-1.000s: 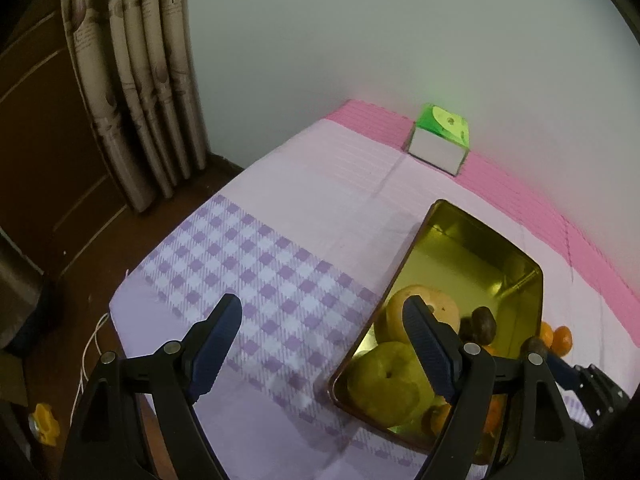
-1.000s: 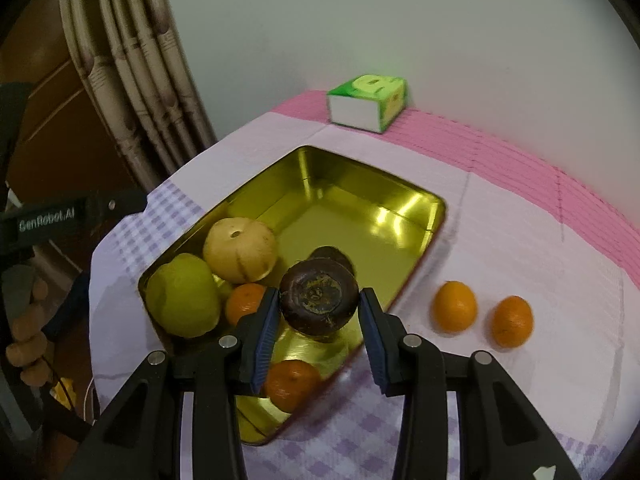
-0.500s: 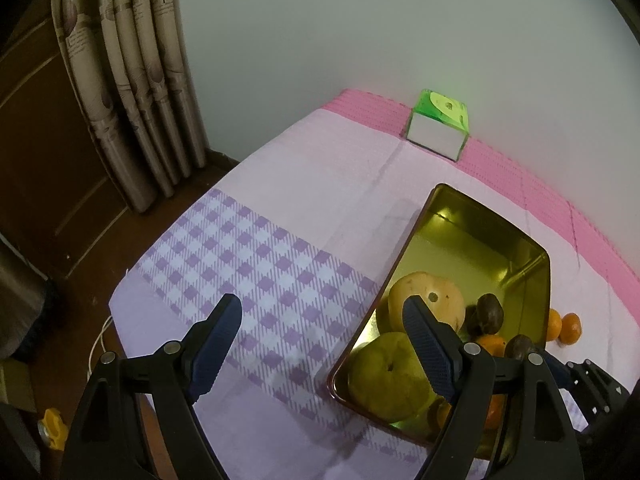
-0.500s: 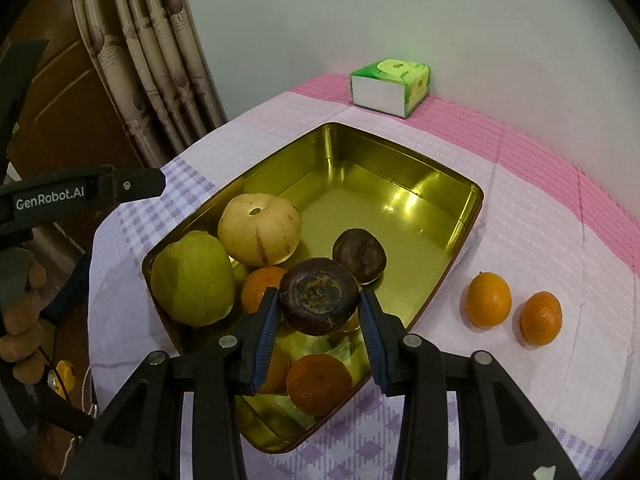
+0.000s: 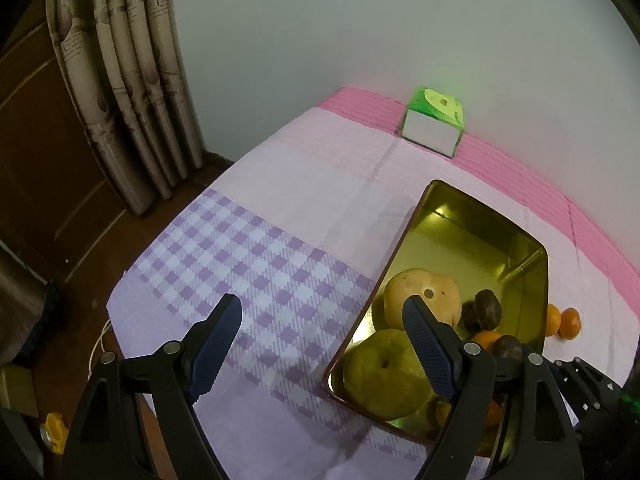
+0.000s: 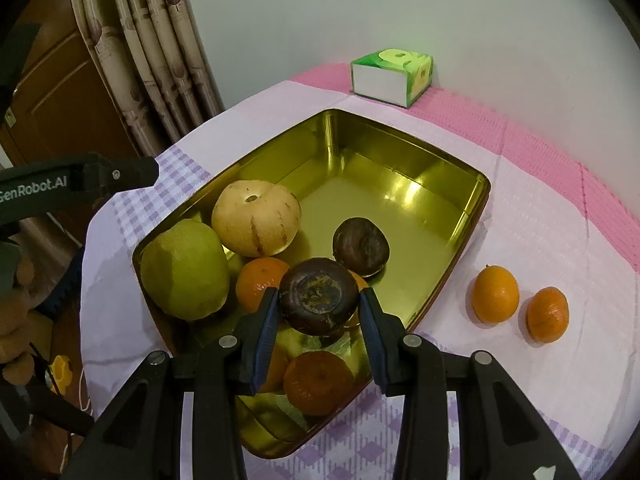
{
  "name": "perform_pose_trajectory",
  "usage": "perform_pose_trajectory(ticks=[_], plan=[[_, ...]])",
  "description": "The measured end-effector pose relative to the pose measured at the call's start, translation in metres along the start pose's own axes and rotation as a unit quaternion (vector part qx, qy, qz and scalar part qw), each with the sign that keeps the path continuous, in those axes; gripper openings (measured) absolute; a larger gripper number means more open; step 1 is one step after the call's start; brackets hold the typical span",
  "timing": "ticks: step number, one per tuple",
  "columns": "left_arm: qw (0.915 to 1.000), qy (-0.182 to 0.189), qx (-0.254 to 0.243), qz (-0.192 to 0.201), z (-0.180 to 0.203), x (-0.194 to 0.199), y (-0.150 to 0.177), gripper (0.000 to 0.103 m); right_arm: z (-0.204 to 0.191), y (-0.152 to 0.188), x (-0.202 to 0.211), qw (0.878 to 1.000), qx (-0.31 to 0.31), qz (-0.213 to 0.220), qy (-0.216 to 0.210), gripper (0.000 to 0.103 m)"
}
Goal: Organize fruits
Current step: 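Lower the dark brown fruit into the tin and open the right gripper, then move the right gripper to the large orange and grasp it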
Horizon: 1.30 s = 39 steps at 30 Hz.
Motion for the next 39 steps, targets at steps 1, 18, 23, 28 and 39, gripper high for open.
perform_pose_trajectory(ticks=[1, 18, 23, 28, 39], plan=[[1.0, 0.001, -0.001, 0.0, 0.001, 0.0, 0.001, 0.083, 0.001, 0.001, -0.001, 1.0, -0.001, 0.0, 0.0, 0.037], [0.9999, -0.001, -0.015, -0.001, 0.008, 0.0, 0.002, 0.083, 0.001, 0.002, 0.0, 1.0, -0.005, 0.002, -0.001, 0.039], [0.9999, -0.001, -0.016, -0.002, 0.008, 0.0, 0.003, 0.083, 0.004, -0.001, 0.004, 1.0, -0.012, 0.01, 0.001, 0.044], [0.9998, -0.001, -0.018, -0.002, 0.009, 0.001, 0.003, 0.083, 0.009, -0.001, 0.011, 1.0, -0.022, 0.02, 0.0, 0.045], [0.9998, 0.0, -0.02, -0.003, 0.01, 0.0, 0.003, 0.083, 0.024, 0.001, 0.029, 0.998, -0.042, 0.04, 0.009, 0.048]])
Point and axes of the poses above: each gripper's, at about its wrist camera, not at the fingertips, and x roughly against the way its jaws point, z to its right, y to its underside, the point moved 3 cm from there along -x, roughly the way its jaws point, and after that the axes turned 4 degrees about -y, right-handed, at the moved point
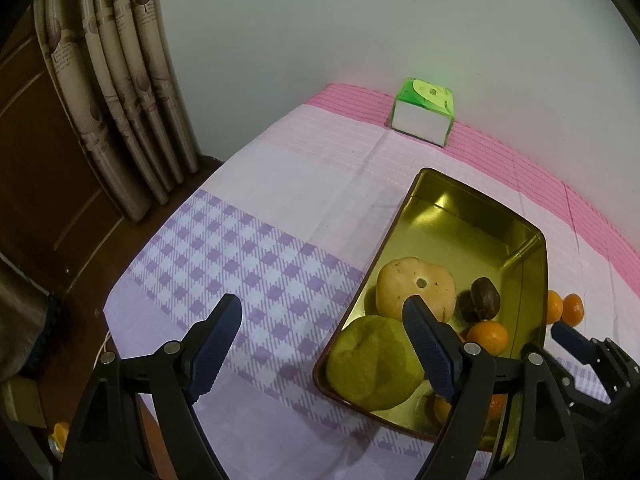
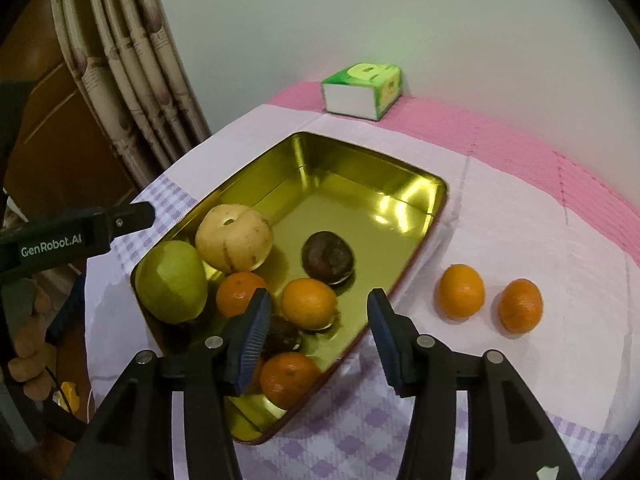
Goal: Organize fruits
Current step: 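Move the right gripper to the large orange and grasp it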
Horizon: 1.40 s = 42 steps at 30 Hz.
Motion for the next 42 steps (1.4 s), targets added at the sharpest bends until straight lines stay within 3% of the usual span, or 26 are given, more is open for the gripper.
perform_pose_trajectory(ticks=[12, 23, 35, 42], plan=[[0.9999, 0.005, -0.009, 0.004, 0.006, 0.0, -0.001, 0.083, 0.066, 0.009, 0.021, 0.997, -0.05, 0.015, 0.055, 0.048], [0.998, 0.042, -0.038, 0.028, 0.023, 0.012, -0.001, 0.083, 0.118, 0.025, 0.021, 0.992, -0.084, 0.01, 0.097, 0.048], [0.9946, 0.066, -0.071, 0.036, 0.042, 0.017, 0.004, 0.083, 0.141, 0.025, 0.003, 0.99, -0.102, 0.014, 0.098, 0.048], [0.9938, 0.057, -0.089, 0.036, 0.054, 0.019, 0.006, 0.084, 0.148, 0.024, -0.006, 0.99, -0.106, 0.015, 0.087, 0.048]])
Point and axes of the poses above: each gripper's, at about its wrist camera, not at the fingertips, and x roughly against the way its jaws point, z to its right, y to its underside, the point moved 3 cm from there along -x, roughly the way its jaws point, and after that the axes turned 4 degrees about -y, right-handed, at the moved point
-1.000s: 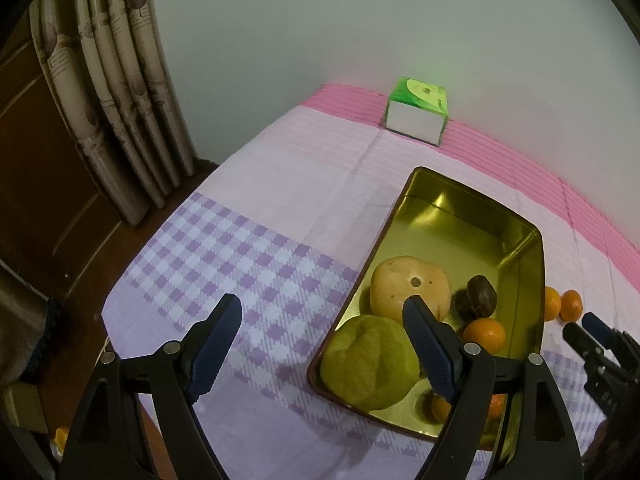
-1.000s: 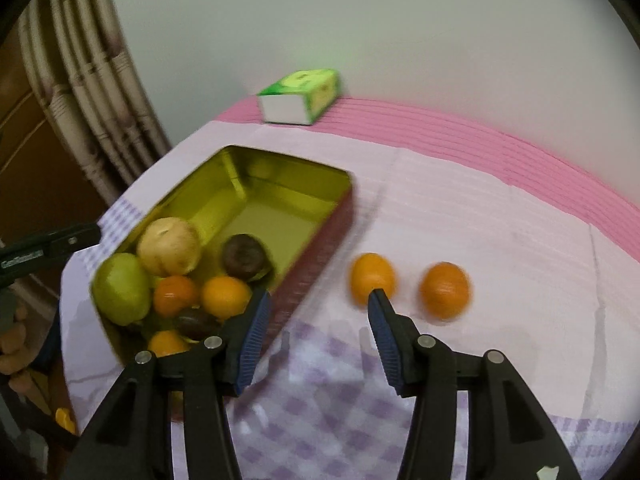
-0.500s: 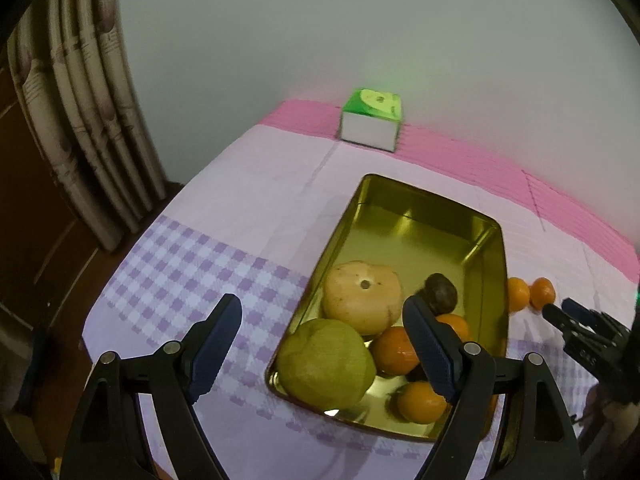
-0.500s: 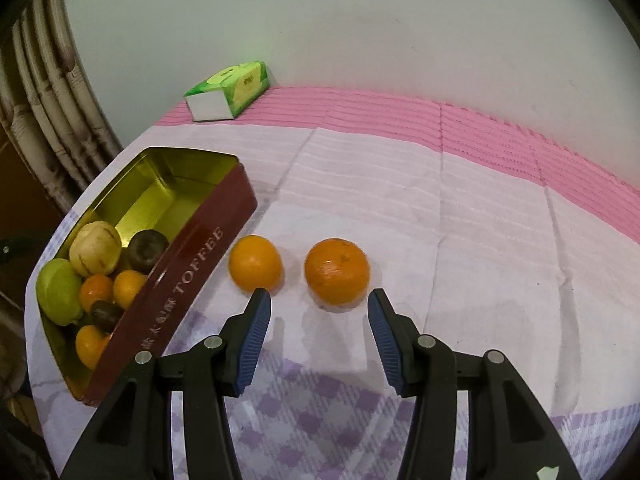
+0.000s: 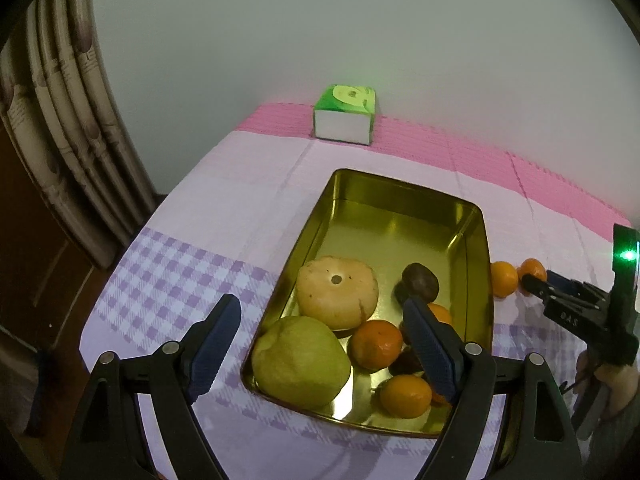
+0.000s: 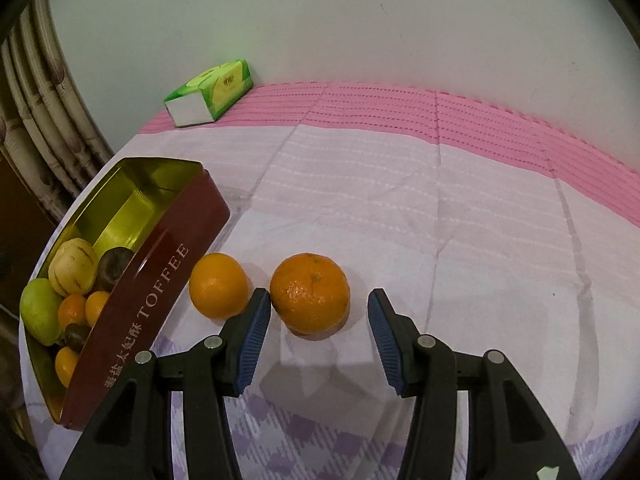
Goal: Organize fruits
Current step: 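Move the right gripper to the large orange and grasp it, then grasp the last mandarin with the left gripper while the right gripper holds the orange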
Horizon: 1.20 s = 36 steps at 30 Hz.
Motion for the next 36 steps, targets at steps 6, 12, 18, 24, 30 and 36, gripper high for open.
perform_pose_trajectory(ticks=[6, 12, 18, 24, 30, 36], plan=[[0.9999, -0.006, -0.012, -0.007, 0.013, -0.001, 0.0, 0.084, 0.003, -0.002, -0.007, 1.0, 0.0, 0.003, -0.009, 0.048], [0.9996, -0.002, -0.024, -0.013, 0.031, -0.003, -0.002, 0.084, 0.001, -0.003, -0.009, 1.0, 0.003, 0.004, -0.02, 0.039], [0.9989, 0.013, -0.041, -0.019, 0.057, -0.005, -0.003, 0.084, 0.005, -0.003, -0.006, 1.0, -0.003, 0.012, -0.022, 0.039], [0.9966, 0.045, -0.066, -0.02, 0.092, -0.001, -0.01, 0.084, 0.024, 0.001, 0.013, 0.999, 0.01, 0.033, 0.028, 0.039], [0.9921, 0.086, -0.087, -0.028, 0.133, -0.001, -0.017, 0.084, 0.07, 0.012, 0.03, 0.996, -0.02, 0.041, 0.07, 0.039], [0.9878, 0.117, -0.08, -0.064, 0.158, -0.016, -0.025, 0.084, 0.104, 0.022, 0.043, 0.993, -0.04, 0.044, 0.101, 0.039]])
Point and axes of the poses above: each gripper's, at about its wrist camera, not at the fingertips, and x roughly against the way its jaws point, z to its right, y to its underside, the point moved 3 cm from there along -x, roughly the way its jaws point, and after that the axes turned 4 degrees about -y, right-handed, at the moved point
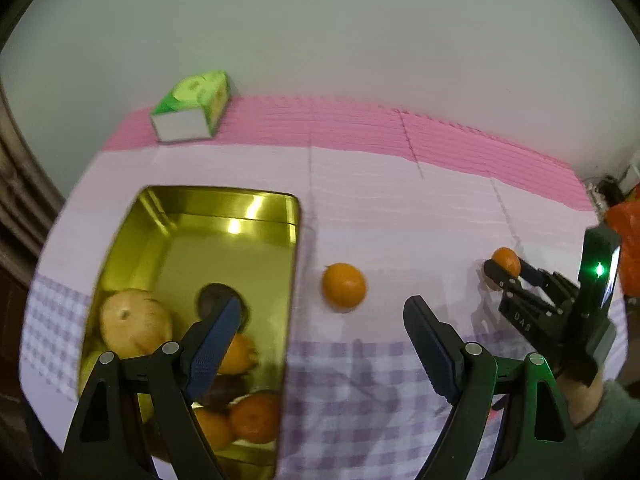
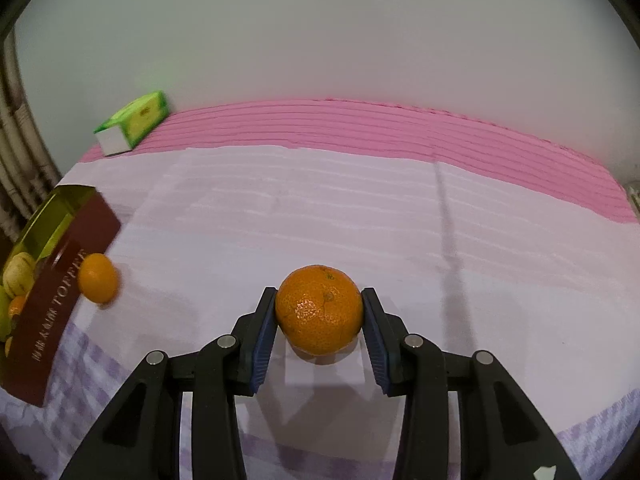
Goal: Organize fruits
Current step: 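Grasp the last mandarin with the left gripper while the right gripper holds the orange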
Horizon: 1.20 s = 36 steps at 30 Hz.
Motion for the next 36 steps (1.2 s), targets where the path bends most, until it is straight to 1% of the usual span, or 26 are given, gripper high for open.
perform_pose_trajectory(ticks=[3, 5, 10, 13, 15, 18, 20, 21, 24, 26, 29, 36], plan=[[0.9997, 0.014, 0.012, -0.017, 0.004, -0.007, -0.009, 0.084, 0.011, 0.003, 0.003, 1.0, 0.002, 0.003, 0.014, 0.039], [0.9989, 0.026, 0.022, -0.031, 0.006, -0.011, -0.018, 0.084, 0.019, 0.004, 0.003, 1.0, -0.007, 0.003, 0.018, 0.039], [0.9946, 0.058, 0.055, -0.066, 0.012, -0.019, -0.027, 0.082, 0.031, 0.009, 0.001, 0.999, -0.029, 0.003, 0.012, 0.039], [0.9922, 0.065, 0.068, -0.082, 0.016, -0.025, -0.028, 0.079, 0.029, 0.008, 0.0, 1.0, -0.029, 0.004, 0.009, 0.039], [0.9914, 0.063, 0.072, -0.089, 0.015, -0.03, -0.029, 0.076, 0.03, 0.008, 0.0, 0.999, -0.031, 0.004, 0.007, 0.039], [0.9885, 0.058, 0.083, -0.113, 0.017, -0.042, -0.026, 0.063, 0.032, 0.01, 0.001, 0.999, -0.036, 0.005, 0.001, 0.039], [0.9848, 0.062, 0.096, -0.13, 0.018, -0.051, -0.025, 0.059, 0.035, 0.012, 0.003, 0.999, -0.039, 0.005, -0.001, 0.039], [0.9838, 0.063, 0.101, -0.134, 0.019, -0.055, -0.025, 0.056, 0.036, 0.012, 0.004, 0.999, -0.04, 0.005, -0.002, 0.039], [0.9842, 0.052, 0.108, -0.13, 0.02, -0.06, -0.027, 0.052, 0.036, 0.012, 0.003, 0.999, -0.043, 0.004, -0.007, 0.039], [0.9843, 0.043, 0.114, -0.128, 0.02, -0.064, -0.028, 0.051, 0.038, 0.012, 0.002, 0.999, -0.047, 0.0, -0.01, 0.039], [0.9823, 0.034, 0.125, -0.135, 0.02, -0.072, -0.025, 0.051, 0.039, 0.012, 0.002, 0.999, -0.05, 0.001, -0.014, 0.039], [0.9828, 0.01, 0.122, -0.139, 0.023, -0.084, -0.023, 0.051, 0.04, 0.013, 0.003, 0.999, -0.051, 0.0, -0.015, 0.039]])
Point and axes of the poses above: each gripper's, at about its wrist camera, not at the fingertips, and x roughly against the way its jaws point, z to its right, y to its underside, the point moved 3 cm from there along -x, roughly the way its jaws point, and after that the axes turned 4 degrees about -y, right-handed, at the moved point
